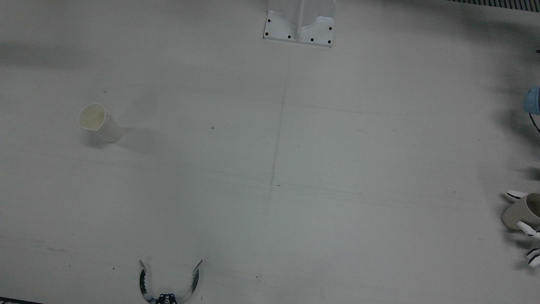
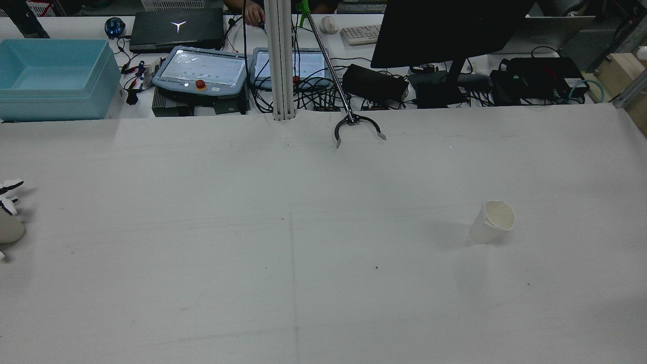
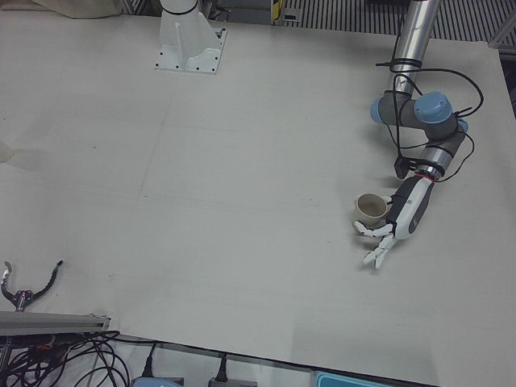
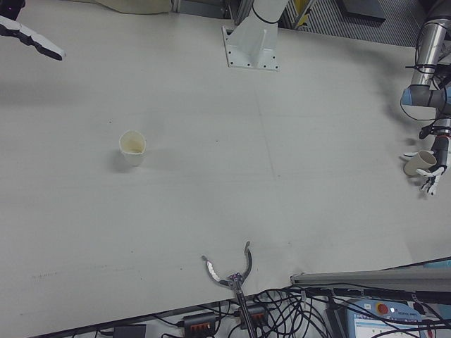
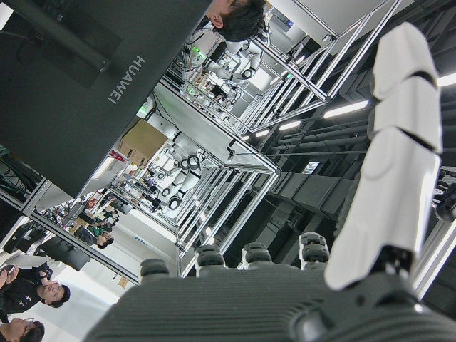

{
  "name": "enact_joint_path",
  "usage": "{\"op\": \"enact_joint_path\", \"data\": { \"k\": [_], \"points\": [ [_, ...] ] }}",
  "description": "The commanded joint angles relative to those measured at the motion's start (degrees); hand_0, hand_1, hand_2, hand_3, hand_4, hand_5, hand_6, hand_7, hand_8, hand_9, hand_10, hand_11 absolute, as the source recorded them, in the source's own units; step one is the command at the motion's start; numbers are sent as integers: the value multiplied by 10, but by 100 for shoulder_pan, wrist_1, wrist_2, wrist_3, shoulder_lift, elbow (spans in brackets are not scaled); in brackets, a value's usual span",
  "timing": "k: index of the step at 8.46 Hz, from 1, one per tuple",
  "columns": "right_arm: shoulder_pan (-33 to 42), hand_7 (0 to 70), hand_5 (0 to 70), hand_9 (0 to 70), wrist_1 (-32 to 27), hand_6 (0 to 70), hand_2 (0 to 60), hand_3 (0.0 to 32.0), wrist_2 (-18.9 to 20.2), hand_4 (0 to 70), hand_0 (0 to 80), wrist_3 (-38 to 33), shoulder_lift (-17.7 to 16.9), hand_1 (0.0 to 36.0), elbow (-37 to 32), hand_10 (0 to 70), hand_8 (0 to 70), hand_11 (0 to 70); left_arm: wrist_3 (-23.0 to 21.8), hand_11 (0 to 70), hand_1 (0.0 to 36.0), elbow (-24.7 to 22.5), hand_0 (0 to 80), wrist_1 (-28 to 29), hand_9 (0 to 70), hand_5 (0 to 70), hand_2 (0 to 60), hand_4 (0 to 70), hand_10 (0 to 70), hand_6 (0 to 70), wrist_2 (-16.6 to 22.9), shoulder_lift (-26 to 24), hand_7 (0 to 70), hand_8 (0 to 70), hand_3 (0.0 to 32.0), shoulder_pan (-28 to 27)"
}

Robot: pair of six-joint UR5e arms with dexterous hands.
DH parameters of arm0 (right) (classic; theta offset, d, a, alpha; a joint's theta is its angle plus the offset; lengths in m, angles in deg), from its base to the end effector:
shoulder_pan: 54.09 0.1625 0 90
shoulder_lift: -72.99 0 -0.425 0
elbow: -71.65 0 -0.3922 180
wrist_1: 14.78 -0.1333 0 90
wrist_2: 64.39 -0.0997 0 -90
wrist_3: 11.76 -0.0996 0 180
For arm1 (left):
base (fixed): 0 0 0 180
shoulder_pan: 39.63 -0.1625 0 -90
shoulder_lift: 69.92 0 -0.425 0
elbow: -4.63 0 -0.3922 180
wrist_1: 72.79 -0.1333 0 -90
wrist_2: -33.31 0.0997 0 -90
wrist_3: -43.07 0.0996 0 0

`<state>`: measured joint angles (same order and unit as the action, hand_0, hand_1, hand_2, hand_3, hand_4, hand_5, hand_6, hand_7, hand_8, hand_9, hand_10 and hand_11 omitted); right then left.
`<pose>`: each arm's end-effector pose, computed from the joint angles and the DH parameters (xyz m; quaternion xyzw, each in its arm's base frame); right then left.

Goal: Pour water
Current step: 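Lift the beige cup off the table with the left hand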

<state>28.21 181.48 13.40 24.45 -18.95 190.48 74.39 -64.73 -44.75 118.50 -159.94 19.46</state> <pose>0.0927 -0.4661 0.4899 0.2542 -0.7249 0.6195 0.1615 0.1243 -0.4833 0.8117 0.0304 0.7506 -0.5807 0.3137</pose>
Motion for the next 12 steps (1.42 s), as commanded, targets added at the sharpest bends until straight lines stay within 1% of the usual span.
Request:
{"op": "enact_joint_path", "data": {
  "k": [1,2,3,4,5,6,7,8,10,11,12],
  "points": [
    [-3,46,63,27,0,42,130,150,0,0,498,-9,-9,187,0,0,42,0,-232,188,360,-42,800,-202,26,700,0,651,102,115,-19,29,160,52,0,6],
    [-3,49,62,29,0,42,128,150,0,0,499,-9,-9,186,0,0,43,0,-380,192,360,-43,800,-237,30,700,0,657,104,124,-28,55,169,56,0,6],
    [-3,48,63,29,0,42,127,158,-9,0,499,-18,0,185,9,0,44,0,-529,200,360,-51,800,-290,44,700,0,653,110,145,-20,73,200,67,0,15],
    [-20,48,63,28,0,42,126,160,-18,0,498,-44,9,185,26,0,43,0,-731,217,360,-95,800,-317,55,700,478,676,122,162,-11,82,212,80,0,24],
    [-47,51,62,28,0,43,126,162,-26,0,499,-35,87,185,9,0,43,0,-907,215,360,-426,800,-482,51,700,600,681,122,157,-11,134,201,80,0,41],
    [-160,62,63,30,0,50,133,166,-26,0,501,-18,88,187,-17,0,45,0,-926,193,360,-934,800,-588,34,700,437,684,106,138,-19,413,169,68,0,50],
    [-196,76,66,26,0,53,155,178,-26,0,508,-26,88,200,-139,0,42,0,-927,169,360,-1444,800,-763,16,700,116,658,90,117,-37,659,137,55,0,59],
    [-222,80,66,27,0,54,155,184,-18,0,511,-26,88,203,-158,0,42,0,-909,152,360,-1510,800,-826,9,700,0,652,77,100,-46,688,118,48,0,50],
    [-275,65,65,24,0,46,144,184,-9,0,506,-35,79,197,-368,0,40,0,-926,143,360,-1519,800,-827,9,700,0,675,71,90,-37,697,114,48,0,50],
    [-275,64,64,27,0,48,143,178,-9,0,504,-44,88,194,-369,0,43,0,-944,144,360,-1519,800,-827,11,700,0,700,72,92,-28,697,120,48,0,59],
    [-275,54,64,23,9,41,146,190,0,0,505,-27,88,199,-378,0,40,0,-979,143,360,-1510,800,-827,13,700,0,700,72,93,-20,697,124,48,0,59]
  ]
}}
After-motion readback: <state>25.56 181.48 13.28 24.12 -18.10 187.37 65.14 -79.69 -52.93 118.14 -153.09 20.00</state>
